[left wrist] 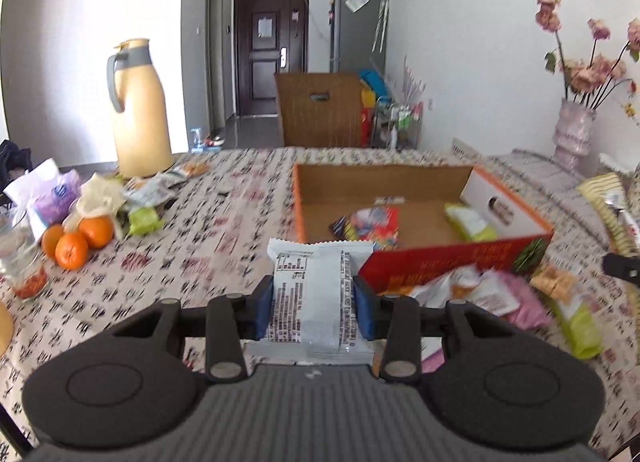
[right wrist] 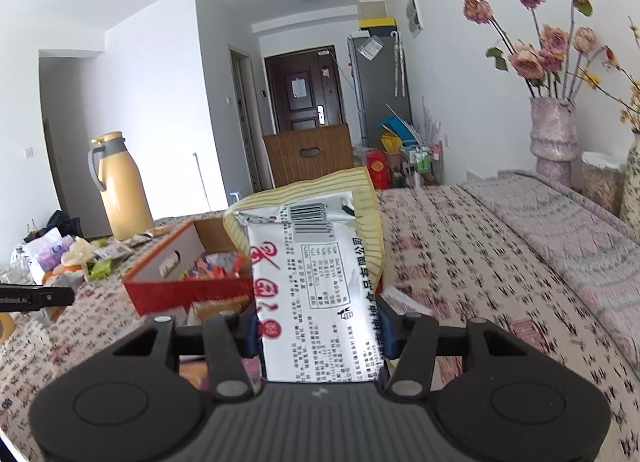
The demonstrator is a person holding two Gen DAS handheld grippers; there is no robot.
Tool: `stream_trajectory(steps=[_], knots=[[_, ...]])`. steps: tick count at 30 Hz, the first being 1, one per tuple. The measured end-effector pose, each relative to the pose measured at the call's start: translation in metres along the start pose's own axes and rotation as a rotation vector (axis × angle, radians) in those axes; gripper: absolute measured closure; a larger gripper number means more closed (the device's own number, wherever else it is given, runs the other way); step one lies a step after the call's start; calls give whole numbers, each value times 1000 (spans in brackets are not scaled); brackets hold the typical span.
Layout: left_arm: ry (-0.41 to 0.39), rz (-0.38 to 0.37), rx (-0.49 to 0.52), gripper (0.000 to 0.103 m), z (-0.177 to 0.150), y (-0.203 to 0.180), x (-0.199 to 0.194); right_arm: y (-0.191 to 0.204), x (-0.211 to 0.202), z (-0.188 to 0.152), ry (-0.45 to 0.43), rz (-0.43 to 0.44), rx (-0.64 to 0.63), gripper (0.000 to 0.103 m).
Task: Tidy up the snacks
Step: 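Lower both packets into the cardboard box and open both grippers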
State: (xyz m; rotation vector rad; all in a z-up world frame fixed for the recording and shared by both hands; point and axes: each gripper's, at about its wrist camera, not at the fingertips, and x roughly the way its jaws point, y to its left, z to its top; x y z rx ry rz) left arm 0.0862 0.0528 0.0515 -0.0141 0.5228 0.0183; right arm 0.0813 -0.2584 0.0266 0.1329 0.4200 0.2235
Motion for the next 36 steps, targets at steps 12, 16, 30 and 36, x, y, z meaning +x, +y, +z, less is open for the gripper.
stream_trajectory(steps=[12, 16, 30, 36], knots=[[-87, -34, -26, 62, 50, -27, 11, 20, 45, 53, -56, 46, -13, 51], [-104, -37, -29, 62, 65, -35, 23, 24, 67, 71, -65, 49, -12, 51], [-52, 14, -44, 62, 97, -52, 99, 39, 164, 99, 12, 35, 24, 52], [12, 28, -58, 62, 88, -52, 140, 38, 199, 87, 62, 21, 35, 52]])
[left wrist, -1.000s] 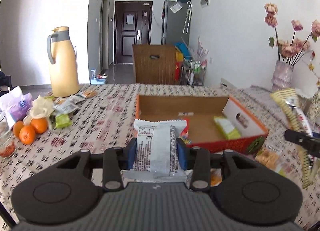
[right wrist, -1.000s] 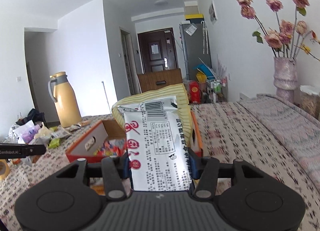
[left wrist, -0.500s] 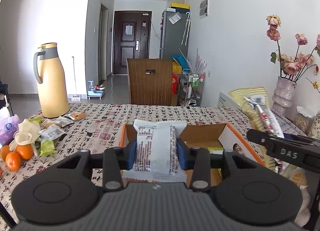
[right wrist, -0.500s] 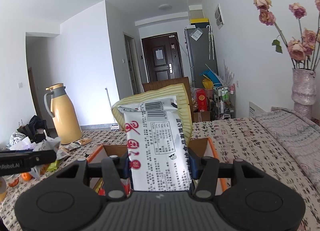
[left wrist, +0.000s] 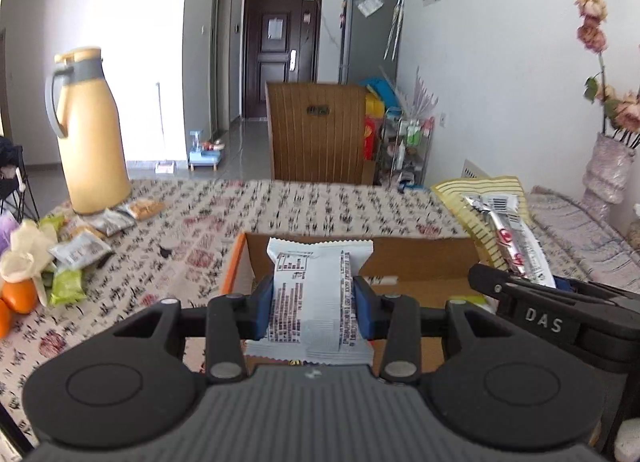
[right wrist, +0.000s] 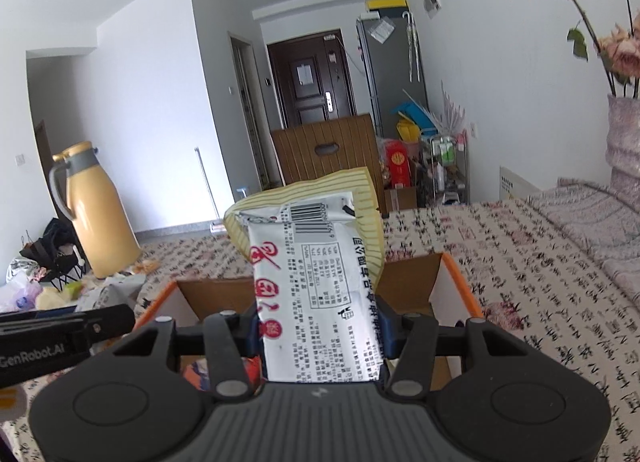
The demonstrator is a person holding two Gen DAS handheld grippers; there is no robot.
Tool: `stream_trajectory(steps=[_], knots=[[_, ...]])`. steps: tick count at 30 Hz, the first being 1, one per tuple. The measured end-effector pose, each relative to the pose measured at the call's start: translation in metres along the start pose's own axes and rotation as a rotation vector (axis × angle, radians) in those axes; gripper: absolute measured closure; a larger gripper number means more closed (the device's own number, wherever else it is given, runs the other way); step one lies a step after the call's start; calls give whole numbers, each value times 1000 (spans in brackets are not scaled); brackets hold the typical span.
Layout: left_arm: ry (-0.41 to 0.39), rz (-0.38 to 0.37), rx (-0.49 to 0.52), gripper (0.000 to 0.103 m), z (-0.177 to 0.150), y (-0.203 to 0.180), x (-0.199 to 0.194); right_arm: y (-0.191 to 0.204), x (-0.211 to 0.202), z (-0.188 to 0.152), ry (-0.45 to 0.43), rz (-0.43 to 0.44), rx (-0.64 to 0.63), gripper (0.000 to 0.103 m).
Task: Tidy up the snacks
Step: 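Lower both packets into the cardboard box and open both grippers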
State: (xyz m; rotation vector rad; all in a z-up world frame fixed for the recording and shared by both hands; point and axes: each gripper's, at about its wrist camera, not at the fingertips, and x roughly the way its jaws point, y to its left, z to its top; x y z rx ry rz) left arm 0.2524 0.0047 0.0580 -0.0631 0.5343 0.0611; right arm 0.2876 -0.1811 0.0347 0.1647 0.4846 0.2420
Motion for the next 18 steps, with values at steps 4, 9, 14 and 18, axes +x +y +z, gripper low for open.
stream_trajectory(steps=[4, 9, 14, 18], knots=[[34, 8, -7, 62, -10, 3, 20, -7, 17, -9, 38, -11, 19, 52], [75, -2, -2, 62, -21, 7, 36, -13, 28, -15, 83, -24, 38, 52], [86, -5, 6, 61, -27, 6, 39, -15, 32, -19, 109, -41, 44, 49], [59, 5, -4, 41, -26, 7, 33, -15, 27, -20, 97, -79, 47, 30]])
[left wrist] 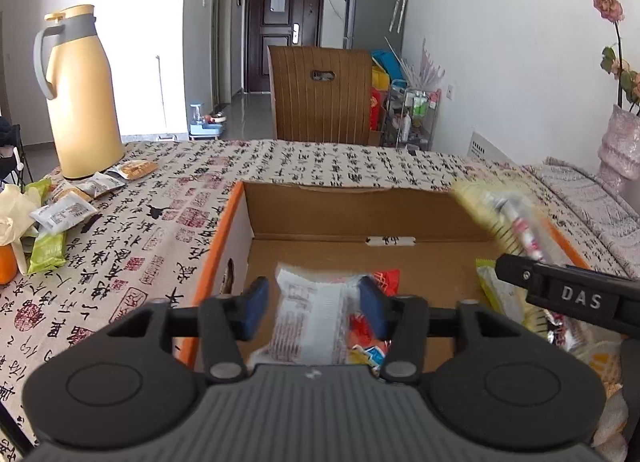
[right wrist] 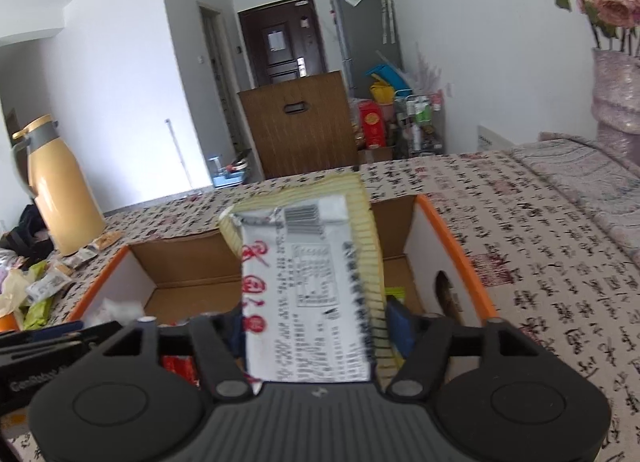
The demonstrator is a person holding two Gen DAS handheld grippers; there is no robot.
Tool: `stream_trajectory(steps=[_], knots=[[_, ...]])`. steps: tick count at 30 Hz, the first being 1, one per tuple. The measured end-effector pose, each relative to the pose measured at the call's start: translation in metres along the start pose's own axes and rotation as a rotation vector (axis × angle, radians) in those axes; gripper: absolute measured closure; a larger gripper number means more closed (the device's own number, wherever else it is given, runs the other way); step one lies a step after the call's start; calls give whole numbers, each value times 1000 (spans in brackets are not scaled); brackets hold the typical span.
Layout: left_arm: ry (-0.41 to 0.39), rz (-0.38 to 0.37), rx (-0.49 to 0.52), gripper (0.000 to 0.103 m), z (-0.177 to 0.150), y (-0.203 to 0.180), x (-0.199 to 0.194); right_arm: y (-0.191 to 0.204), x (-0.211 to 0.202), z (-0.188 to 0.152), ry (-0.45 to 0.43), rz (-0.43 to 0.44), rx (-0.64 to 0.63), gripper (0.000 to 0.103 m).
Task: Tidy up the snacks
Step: 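Lower both packets into the cardboard box and open both grippers, then withdraw both grippers from the box back toward the snack pile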
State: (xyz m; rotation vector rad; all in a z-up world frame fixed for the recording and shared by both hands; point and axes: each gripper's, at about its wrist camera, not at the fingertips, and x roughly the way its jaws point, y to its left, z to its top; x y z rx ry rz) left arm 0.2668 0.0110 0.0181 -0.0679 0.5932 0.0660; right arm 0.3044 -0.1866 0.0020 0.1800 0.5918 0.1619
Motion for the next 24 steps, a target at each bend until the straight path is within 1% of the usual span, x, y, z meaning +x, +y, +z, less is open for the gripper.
stream_trajectory(steps=[1, 2, 3, 4, 5, 6, 7, 9, 19, 24], knots=[[-9, -1, -2, 39, 0, 0, -2, -2, -2, 0, -1, 2, 8, 26], [-14, 1, -5, 32, 0, 1, -3, -3, -3, 0, 0, 6, 16, 23], [-19, 8, -10, 23, 1, 1, -5, -4, -4, 0, 0, 6, 19, 15], [-28, 15, -13, 19, 1, 2, -7, -5, -6, 0, -3, 4, 19, 9], [-36, 21, -17, 13, 1, 2, -8, -6, -8, 0, -6, 3, 22, 7], [-41, 26, -20, 3, 2, 3, -9, -6, -10, 0, -10, 3, 27, 4], [-49, 33, -25, 0, 2, 4, -11, -7, -12, 1, -16, 6, 32, 1], [-59, 38, -29, 0, 3, 4, -14, -9, -16, 2, -31, 9, 40, 0], [-71, 27, -49, 0, 6, 6, -21, -9, -30, 3, -75, 28, 37, 0], [-73, 41, -61, 0, 9, 8, -31, -8, -40, 6, -97, 29, 31, 0]])
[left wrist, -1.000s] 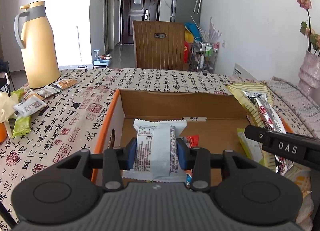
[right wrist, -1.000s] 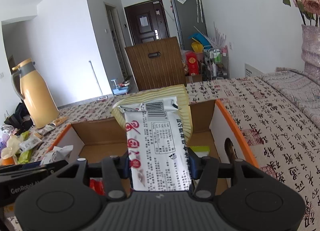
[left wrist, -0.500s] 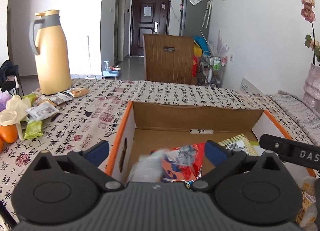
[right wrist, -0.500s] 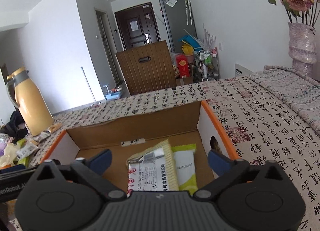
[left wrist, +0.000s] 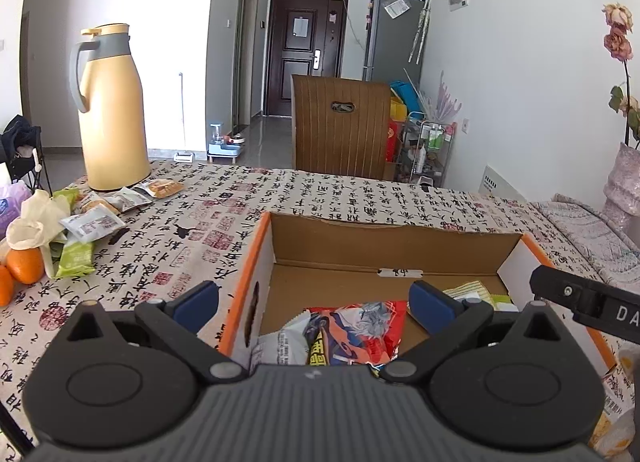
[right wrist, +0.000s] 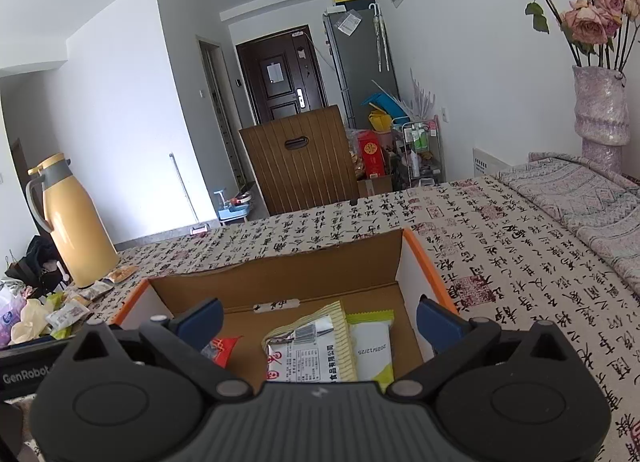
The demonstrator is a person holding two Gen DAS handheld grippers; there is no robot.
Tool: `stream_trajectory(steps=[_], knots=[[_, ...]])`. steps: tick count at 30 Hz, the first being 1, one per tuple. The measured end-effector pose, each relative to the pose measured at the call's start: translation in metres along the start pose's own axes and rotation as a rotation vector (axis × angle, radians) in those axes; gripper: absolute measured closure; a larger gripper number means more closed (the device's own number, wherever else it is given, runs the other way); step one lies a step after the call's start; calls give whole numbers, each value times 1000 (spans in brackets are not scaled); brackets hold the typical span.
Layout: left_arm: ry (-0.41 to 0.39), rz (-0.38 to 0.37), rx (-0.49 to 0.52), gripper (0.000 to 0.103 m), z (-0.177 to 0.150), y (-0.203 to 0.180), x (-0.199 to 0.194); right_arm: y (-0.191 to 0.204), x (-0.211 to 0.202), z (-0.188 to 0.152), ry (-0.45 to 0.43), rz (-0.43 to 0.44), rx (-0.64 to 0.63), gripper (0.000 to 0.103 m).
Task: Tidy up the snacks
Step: 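Withdraw both grippers from the box back toward the snack pile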
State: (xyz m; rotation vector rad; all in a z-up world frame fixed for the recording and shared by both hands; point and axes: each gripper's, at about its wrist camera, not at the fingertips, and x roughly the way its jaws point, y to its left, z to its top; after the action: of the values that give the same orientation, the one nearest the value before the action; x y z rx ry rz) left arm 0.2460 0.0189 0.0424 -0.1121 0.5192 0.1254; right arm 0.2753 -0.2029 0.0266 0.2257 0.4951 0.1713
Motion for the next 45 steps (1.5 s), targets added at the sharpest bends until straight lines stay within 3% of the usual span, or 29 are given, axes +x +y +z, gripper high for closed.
stream_trajectory(steps=[10, 20, 33, 45], knots=[[-27, 10, -3, 0, 2, 5, -35, 6, -39, 4, -49, 2, -43, 0], [-50, 17, -1, 0, -16, 13, -84, -9, -95, -16, -67, -7, -68, 0], [-29, 5, 21, 0, -64, 18, -131, -32, -149, -65, -57, -17, -88, 0], [54, -14, 50, 0, -113, 27, -134, -45, -168, -111, 1, -41, -100, 0]])
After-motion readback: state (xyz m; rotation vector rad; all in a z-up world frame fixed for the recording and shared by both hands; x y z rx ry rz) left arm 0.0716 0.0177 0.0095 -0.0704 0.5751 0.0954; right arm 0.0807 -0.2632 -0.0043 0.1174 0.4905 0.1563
